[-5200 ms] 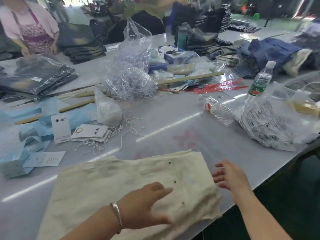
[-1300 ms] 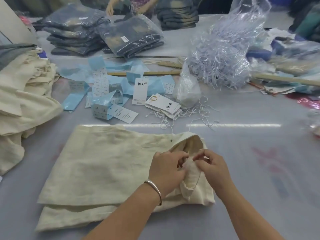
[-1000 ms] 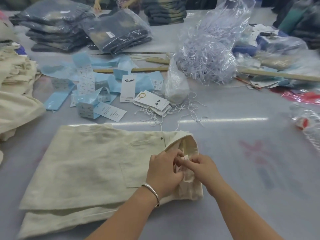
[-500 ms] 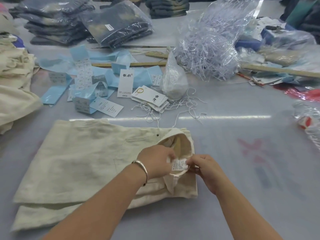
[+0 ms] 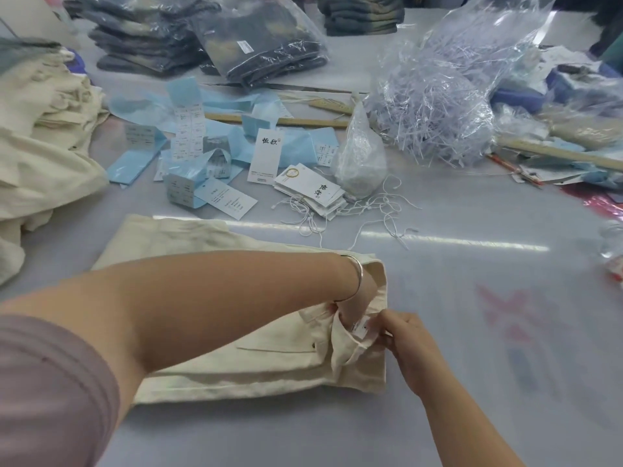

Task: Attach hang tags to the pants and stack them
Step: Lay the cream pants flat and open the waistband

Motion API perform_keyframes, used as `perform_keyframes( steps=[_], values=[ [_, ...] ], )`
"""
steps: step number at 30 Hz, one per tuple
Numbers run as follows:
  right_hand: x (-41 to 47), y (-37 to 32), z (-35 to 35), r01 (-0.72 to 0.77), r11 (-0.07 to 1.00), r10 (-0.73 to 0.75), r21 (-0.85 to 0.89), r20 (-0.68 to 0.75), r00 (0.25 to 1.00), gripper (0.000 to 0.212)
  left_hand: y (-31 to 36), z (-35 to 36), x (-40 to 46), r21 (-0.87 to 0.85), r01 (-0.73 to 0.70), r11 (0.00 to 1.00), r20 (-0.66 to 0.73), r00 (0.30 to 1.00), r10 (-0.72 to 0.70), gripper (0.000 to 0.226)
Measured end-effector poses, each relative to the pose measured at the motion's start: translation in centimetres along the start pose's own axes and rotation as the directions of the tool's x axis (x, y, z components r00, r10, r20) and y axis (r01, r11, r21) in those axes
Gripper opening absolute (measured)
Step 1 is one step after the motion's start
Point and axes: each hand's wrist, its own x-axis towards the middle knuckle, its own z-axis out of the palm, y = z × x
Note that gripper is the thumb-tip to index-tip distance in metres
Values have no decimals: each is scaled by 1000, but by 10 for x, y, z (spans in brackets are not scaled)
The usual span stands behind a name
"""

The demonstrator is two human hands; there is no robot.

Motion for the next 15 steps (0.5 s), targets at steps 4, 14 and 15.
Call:
perform_keyframes(
  steps=[4,14,15],
  values=[
    [-10,6,9,-14,998,14,63,14,1000,21,-13,38,-22,-335,-60,940,-369,926,-72,20],
    [-48,-1,43,217,964,-231,155,81,969,27,-31,55,-79,-653,-167,739,-485,842,-238,29],
    [-48,-3,43,234,960,-249,151,85,965,28,-32,54,-82,-652,-161,741,-484,840,-244,29]
  ],
)
